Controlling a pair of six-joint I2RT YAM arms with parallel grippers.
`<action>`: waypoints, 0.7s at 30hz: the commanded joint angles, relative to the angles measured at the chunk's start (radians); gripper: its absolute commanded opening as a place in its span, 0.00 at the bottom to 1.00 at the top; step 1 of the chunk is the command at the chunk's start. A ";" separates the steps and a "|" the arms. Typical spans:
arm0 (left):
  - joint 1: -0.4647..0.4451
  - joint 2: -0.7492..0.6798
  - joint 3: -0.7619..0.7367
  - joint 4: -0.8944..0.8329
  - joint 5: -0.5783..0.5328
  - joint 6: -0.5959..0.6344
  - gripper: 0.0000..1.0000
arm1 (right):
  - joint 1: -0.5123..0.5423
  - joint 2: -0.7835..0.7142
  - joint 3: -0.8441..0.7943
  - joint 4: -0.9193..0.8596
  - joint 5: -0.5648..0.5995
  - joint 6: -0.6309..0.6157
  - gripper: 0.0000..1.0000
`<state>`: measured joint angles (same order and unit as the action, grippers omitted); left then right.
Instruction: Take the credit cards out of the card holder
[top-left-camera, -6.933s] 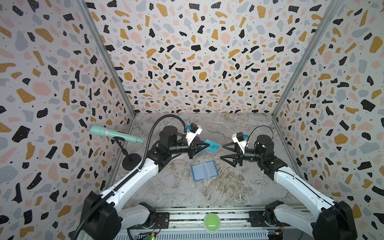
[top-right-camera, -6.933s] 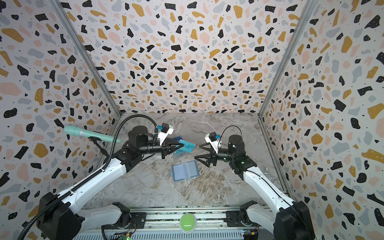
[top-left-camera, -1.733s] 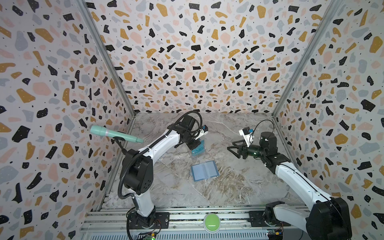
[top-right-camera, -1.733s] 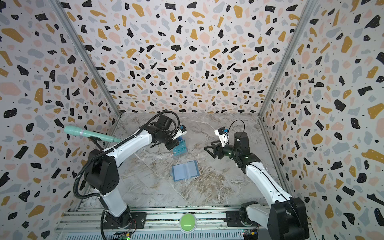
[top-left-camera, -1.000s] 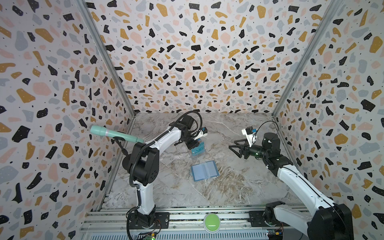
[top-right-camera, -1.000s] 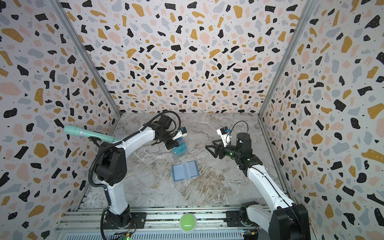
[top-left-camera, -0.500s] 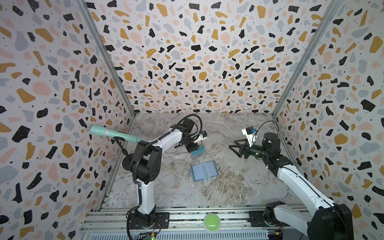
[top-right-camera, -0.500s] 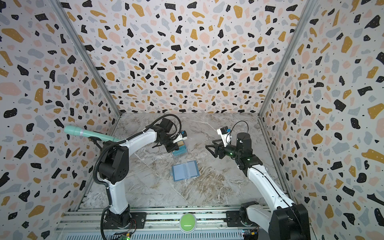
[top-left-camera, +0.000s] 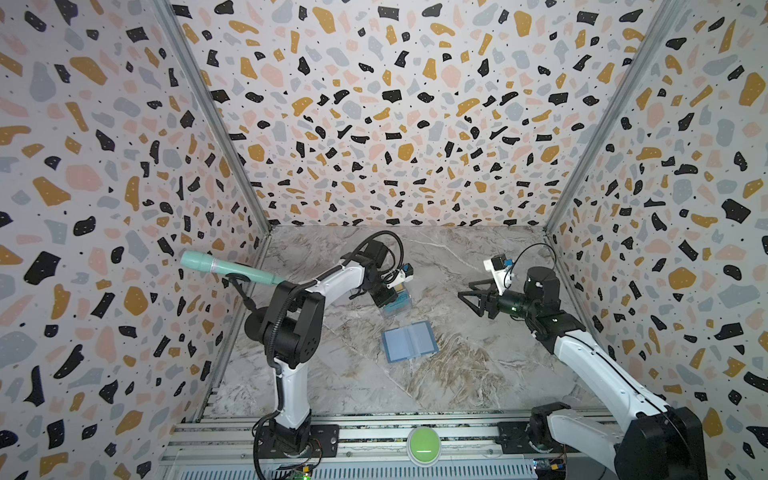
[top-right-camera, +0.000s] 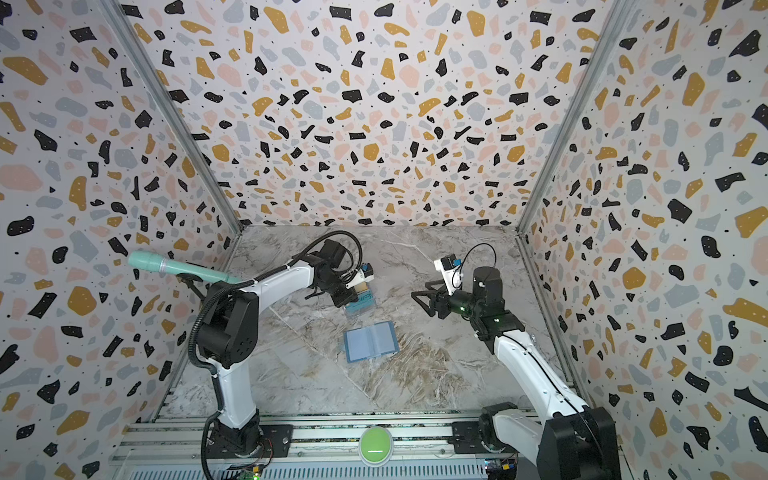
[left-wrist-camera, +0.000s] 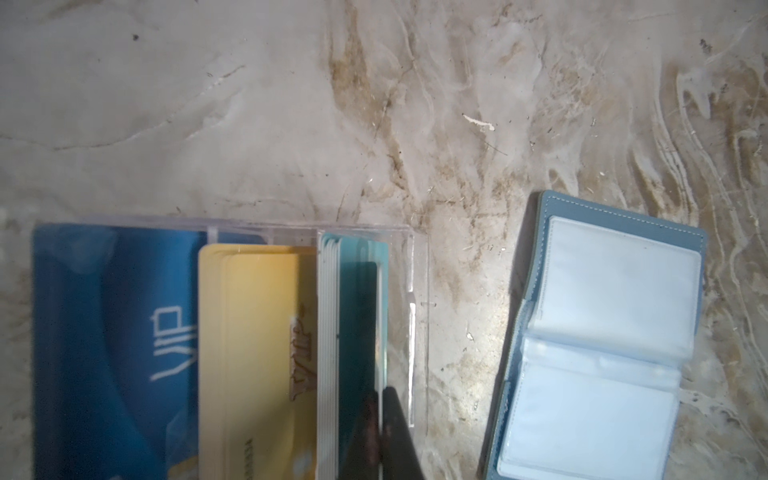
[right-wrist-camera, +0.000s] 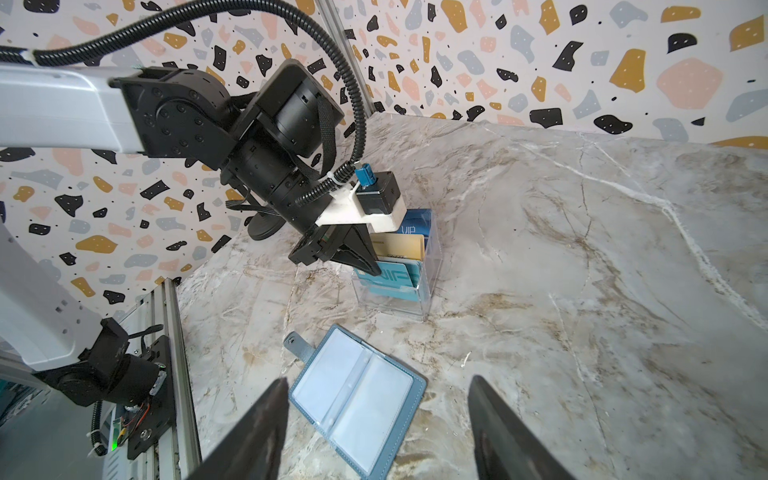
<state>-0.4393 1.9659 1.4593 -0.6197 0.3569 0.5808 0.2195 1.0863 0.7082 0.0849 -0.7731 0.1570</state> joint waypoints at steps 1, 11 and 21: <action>0.004 -0.007 -0.010 0.019 -0.001 -0.019 0.00 | -0.006 -0.024 -0.004 0.024 0.001 0.009 0.69; 0.005 0.007 -0.008 0.037 0.022 -0.040 0.00 | -0.008 -0.028 -0.008 0.024 0.008 0.007 0.69; 0.004 -0.001 -0.017 0.064 0.011 -0.057 0.10 | -0.009 -0.026 -0.009 0.025 -0.001 0.005 0.69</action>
<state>-0.4393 1.9659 1.4586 -0.5846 0.3603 0.5362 0.2142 1.0847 0.7029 0.0906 -0.7677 0.1600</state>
